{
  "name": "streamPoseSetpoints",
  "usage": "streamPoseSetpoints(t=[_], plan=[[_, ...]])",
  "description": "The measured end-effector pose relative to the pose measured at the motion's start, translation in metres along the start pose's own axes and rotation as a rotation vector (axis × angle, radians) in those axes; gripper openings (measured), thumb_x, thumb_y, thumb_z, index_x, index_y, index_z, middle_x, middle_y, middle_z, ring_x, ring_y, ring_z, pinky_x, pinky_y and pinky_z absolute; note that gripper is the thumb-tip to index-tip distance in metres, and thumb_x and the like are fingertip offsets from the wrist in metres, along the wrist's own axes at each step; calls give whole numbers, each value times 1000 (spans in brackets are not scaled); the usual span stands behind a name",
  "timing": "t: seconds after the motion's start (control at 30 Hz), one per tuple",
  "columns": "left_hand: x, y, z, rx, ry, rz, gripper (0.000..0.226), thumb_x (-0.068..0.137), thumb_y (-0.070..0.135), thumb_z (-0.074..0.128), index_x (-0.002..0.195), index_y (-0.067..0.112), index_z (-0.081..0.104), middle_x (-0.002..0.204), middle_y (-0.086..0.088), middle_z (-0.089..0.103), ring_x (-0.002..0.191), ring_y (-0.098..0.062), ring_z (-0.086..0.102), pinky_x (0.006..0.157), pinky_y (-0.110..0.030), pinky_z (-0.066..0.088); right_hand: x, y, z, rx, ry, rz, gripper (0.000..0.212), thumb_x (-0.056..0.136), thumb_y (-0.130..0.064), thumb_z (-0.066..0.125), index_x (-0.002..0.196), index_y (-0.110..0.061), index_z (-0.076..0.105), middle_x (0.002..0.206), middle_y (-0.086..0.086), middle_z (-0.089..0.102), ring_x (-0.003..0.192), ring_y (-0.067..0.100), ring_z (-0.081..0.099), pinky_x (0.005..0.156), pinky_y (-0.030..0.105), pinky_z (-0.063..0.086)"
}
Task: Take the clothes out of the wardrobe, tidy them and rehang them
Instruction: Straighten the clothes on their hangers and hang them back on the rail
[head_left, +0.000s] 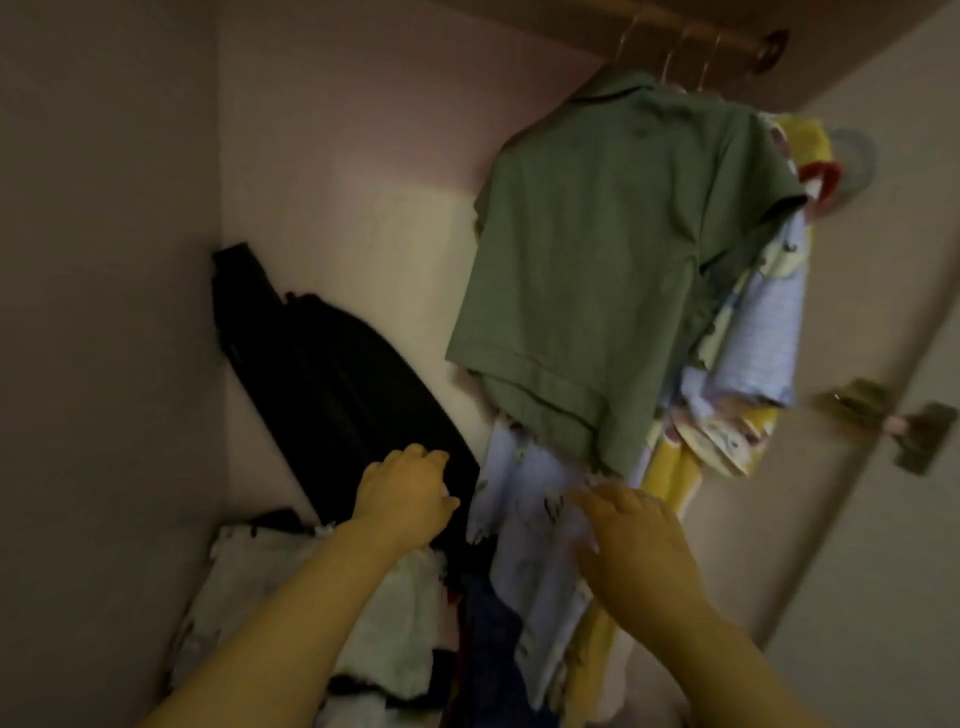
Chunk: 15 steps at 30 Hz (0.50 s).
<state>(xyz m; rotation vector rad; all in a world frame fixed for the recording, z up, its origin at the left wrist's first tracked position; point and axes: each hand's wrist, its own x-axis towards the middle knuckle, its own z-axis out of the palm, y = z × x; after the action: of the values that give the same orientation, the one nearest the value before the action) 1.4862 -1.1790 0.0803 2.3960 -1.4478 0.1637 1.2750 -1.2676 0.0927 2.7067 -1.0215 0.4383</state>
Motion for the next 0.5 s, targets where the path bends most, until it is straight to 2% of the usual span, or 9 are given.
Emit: streamPoseSetpoints(t=[0.1, 0.27, 0.37, 0.5], plan=[[-73, 24, 21, -20, -85, -1, 53, 93, 44, 48, 138, 20, 38, 134, -4, 46, 118, -20, 46, 95, -31, 40, -75, 7, 20, 59, -145, 20, 54, 96, -38, 40, 146, -34, 20, 143, -6, 35, 127, 17, 36, 104, 28, 25], [-181, 52, 48, 39, -254, -3, 53, 94, 45, 44, 140, 21, 36, 140, -4, 41, 124, -19, 42, 101, -29, 35, -183, 7, 44, 153, -264, 108, 46, 94, -44, 40, 139, -36, 33, 135, -6, 44, 121, 17, 42, 100, 26, 31], [-233, 60, 56, 55, -302, 19, 53, 94, 45, 43, 142, 23, 33, 141, -1, 40, 125, -17, 40, 101, -27, 33, -231, -2, 49, 194, -341, 133, 53, 93, -42, 44, 143, -32, 30, 138, -4, 42, 124, 21, 41, 102, 31, 32], [-293, 64, 61, 102, -403, 26, 55, 96, 43, 41, 144, 21, 27, 147, -2, 32, 132, -17, 33, 108, -28, 25, -287, -24, 41, 260, -416, 191, 51, 95, -38, 44, 144, -32, 30, 141, -3, 39, 127, 21, 40, 106, 32, 31]])
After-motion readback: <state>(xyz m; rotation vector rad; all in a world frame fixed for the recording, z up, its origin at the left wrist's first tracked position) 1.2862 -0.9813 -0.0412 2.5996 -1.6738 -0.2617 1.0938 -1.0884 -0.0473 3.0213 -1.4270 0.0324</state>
